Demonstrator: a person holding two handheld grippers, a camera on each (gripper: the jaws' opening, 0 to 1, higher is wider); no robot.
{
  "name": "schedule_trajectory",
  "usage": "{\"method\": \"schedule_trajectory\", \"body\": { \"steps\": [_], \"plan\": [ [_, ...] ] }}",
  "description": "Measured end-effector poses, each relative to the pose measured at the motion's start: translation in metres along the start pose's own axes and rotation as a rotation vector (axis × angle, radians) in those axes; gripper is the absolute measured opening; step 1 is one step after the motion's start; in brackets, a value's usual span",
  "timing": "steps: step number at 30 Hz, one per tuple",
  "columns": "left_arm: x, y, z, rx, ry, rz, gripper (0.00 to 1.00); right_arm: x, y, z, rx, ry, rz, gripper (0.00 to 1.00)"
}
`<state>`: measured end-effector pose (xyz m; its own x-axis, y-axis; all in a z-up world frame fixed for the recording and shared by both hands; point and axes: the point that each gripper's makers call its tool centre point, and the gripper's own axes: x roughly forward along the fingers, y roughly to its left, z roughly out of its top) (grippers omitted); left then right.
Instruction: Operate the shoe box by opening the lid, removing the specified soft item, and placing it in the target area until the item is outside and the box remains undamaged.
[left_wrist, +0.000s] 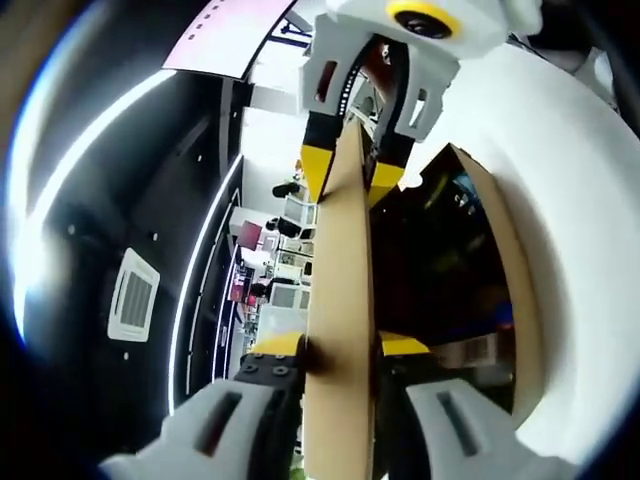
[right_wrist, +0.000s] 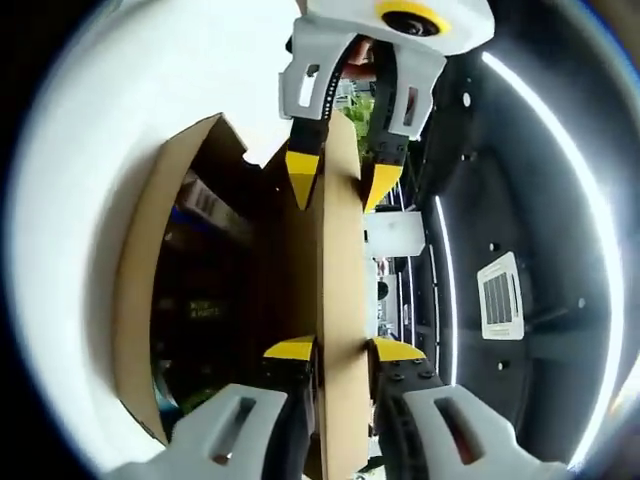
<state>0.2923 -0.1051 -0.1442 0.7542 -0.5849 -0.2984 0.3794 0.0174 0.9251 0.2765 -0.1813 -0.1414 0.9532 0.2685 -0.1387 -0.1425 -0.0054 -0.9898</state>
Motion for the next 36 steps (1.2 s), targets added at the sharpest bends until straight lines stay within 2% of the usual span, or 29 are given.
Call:
{"method": "schedule_trajectory", "body": {
  "steps": [25,36],
  "plan": [
    [0.010,0.017,-0.005,0.002,-0.006,0.004,0.24,0.019,-0.017,0.000,-0.032,-0.010,-0.069,0.15],
    [0.017,0.028,-0.008,-0.014,-0.020,0.009,0.23,0.028,-0.026,-0.002,-0.065,0.002,-0.135,0.11]
  ]
}}
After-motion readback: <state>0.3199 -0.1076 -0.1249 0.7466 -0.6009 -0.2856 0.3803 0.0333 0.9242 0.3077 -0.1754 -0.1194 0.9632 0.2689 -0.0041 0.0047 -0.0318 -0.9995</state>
